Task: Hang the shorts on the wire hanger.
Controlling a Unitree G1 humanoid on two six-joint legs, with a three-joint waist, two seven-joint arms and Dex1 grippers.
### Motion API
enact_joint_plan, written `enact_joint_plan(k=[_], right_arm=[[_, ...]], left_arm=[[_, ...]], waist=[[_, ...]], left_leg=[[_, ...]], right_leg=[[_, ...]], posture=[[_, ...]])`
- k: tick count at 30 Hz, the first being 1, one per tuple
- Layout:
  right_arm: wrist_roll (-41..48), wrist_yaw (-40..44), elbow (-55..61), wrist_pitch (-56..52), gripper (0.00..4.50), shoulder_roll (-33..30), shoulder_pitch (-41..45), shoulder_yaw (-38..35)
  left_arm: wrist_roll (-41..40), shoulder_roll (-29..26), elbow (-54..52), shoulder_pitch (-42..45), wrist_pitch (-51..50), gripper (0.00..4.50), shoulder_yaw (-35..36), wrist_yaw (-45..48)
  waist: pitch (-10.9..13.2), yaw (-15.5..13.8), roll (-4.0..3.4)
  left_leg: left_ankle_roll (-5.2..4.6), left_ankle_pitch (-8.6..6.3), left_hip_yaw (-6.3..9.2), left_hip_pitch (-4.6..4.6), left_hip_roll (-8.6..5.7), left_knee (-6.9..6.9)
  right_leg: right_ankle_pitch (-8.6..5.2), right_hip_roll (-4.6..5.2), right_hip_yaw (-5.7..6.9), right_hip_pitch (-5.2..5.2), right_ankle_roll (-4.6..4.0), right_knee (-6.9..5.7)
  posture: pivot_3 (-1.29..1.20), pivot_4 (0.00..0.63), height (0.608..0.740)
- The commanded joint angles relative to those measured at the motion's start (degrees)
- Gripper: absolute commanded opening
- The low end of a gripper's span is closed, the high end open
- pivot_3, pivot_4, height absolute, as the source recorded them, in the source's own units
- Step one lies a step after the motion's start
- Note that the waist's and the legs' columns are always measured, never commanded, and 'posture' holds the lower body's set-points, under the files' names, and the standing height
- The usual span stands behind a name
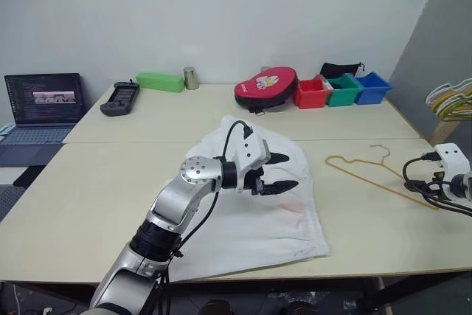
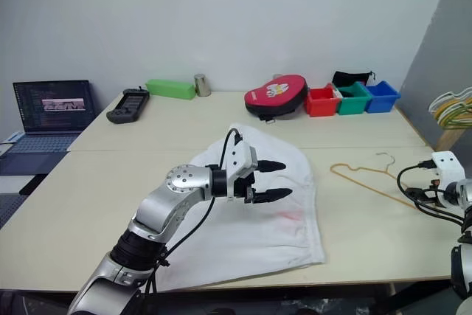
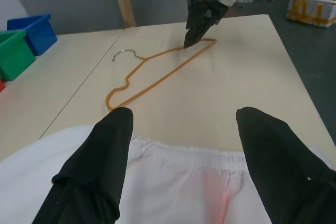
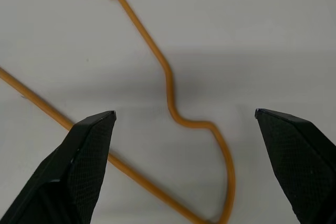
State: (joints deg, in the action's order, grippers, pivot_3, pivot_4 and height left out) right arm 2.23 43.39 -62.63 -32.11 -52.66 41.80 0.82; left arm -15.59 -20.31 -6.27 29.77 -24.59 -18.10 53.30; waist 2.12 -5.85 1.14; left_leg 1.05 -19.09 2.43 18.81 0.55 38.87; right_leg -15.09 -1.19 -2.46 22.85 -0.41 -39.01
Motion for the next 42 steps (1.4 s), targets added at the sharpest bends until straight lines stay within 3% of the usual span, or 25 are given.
enact_joint_plan(k=[1, 12, 16, 25, 31, 33, 36, 42], right_arm=[[-1.43, -0.43, -3.95, 2.15, 4.5, -0.62, 2.09, -0.85], [0.93, -1.02, -9.13, -5.18, 4.5, 0.17, 3.09, -6.07], [0.6, -0.62, -8.68, -5.39, 3.98, 0.11, 2.0, -6.28], [0.48, 2.35, -5.6, -7.94, 1.53, 1.23, -0.32, -5.28], [1.15, 3.85, -1.75, -10.38, 0.2, 1.3, -3.93, -5.46], [1.49, 4.58, 0.25, -11.82, 0.03, 1.23, -5.45, -5.47], [3.27, 5.41, 6.54, -17.5, 0.03, 1.34, -9.08, -6.29], [11.79, 3.97, 44.59, -38.58, 0.03, 1.96, -27.14, -11.04]], left_arm=[[-0.39, -0.13, -3.09, 0.53, -0.41, 3.36, 0.71, -0.47], [-0.5, -0.42, -7.52, -2.32, -2.89, 3.36, 0.06, -1.32], [-0.43, -0.48, -7.53, -2.32, -2.88, 3.38, 0.12, -1.52], [0.02, -0.43, -6.32, -1.42, -2.03, 3.38, 0.01, -1.26], [0.49, -0.31, -4.93, -0.69, -0.97, 3.38, -0.03, -0.92], [0.53, -0.24, -4.62, -0.48, -0.78, 3.38, -0.01, -0.87], [0.68, -0.25, -4.23, -0.46, -0.38, 3.38, -0.03, -0.77], [0.27, -1.3, -5.32, -1.97, -0.62, 3.38, -0.22, 0.04]], waist=[[0.0, -0.17, 0.0], [-0.01, -0.22, -0.01], [-0.01, -0.22, -0.01], [-0.01, -0.05, 0.03], [-0.04, -0.02, 0.1], [-0.09, -0.03, 0.17], [-0.13, -0.12, 0.24], [-0.3, -0.27, 0.48]], left_leg=[[0.0, 0.0, -0.02, 0.0, -0.01, 0.0], [0.0, 0.0, -0.05, -0.01, 0.0, 0.0], [0.0, 0.0, -0.03, -0.02, 0.0, -0.01], [0.0, 0.0, -0.02, -0.04, 0.02, -0.01], [-0.01, 0.0, 0.05, -0.14, 0.04, -0.01], [-0.01, -0.01, 0.1, -0.17, 0.04, -0.01], [-0.01, -0.01, 0.17, -0.23, 0.04, -0.01], [-0.02, -0.02, 0.5, -0.27, 0.08, -0.05]], right_leg=[[0.0, 0.01, -0.01, 0.0, 0.0, 0.0], [0.0, 0.01, -0.05, -0.03, 0.0, -0.01], [0.0, 0.01, -0.03, -0.04, 0.0, 0.0], [0.0, -0.04, -0.03, -0.06, 0.0, 0.0], [-0.01, -0.06, 0.02, -0.21, 0.0, 0.05], [-0.01, -0.06, 0.07, -0.28, 0.0, 0.07], [-0.02, -0.06, 0.12, -0.38, 0.0, 0.1], [-0.1, -0.08, 0.39, -0.54, -0.05, 0.17]], posture=[[0.24, 0.0, 0.74], [0.26, 0.0, 0.74], [0.26, 0.0, 0.74], [0.25, 0.0, 0.74], [0.24, 0.0, 0.74], [0.23, 0.0, 0.74], [0.23, 0.0, 0.74], [0.21, 0.0, 0.74]])
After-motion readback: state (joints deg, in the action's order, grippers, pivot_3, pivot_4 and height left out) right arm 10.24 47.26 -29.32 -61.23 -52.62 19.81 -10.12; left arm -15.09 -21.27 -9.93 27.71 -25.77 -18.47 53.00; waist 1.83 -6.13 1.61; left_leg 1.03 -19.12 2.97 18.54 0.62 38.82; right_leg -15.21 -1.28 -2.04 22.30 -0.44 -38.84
